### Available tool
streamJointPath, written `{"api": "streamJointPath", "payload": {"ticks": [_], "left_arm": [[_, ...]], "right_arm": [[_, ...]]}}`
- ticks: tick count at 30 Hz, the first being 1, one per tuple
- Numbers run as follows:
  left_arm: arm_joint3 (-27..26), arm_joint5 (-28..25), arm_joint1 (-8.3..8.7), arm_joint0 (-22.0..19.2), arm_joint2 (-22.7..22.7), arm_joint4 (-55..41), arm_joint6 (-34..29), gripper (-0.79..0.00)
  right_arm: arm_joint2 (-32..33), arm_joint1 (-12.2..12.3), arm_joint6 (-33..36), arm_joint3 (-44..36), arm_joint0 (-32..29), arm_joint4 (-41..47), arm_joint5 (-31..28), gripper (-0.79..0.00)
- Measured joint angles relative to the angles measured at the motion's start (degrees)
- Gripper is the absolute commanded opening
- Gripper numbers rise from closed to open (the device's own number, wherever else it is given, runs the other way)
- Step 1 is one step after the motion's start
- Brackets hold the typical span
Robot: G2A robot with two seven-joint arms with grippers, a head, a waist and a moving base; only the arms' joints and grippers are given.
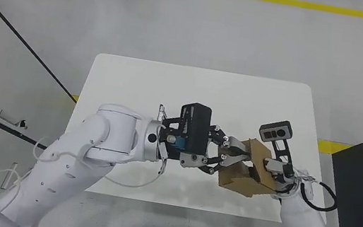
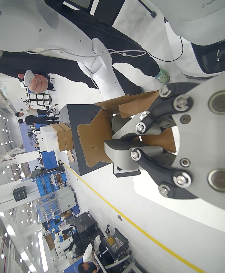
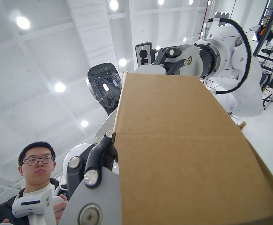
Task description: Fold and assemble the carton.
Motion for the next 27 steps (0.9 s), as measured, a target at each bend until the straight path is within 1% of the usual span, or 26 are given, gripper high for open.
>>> {"api": "streamJointPath", "payload": {"ticks": [9,14,20,27], "left_arm": [[0.4,-0.3,-0.11,0.6,0.9,-0.3,0.0,-0.785],[-0.2,0.6,0.0,0.4,-1.1,0.4,0.9,-0.785],[-1.3,0.3,0.3,0.9,-3.4,0.1,0.8,-0.785],[-2.4,-0.1,0.47,0.8,-4.8,-0.3,0.4,-0.785]], "right_arm": [[-0.1,0.3,0.0,0.0,-0.1,0.3,-0.5,-0.785],[0.2,0.4,0.0,0.7,0.0,0.6,-1.0,-0.785],[1.2,0.5,0.0,2.2,0.3,1.6,-1.7,-0.785],[1.8,0.3,0.0,3.8,0.8,2.9,-2.8,-0.785]]}}
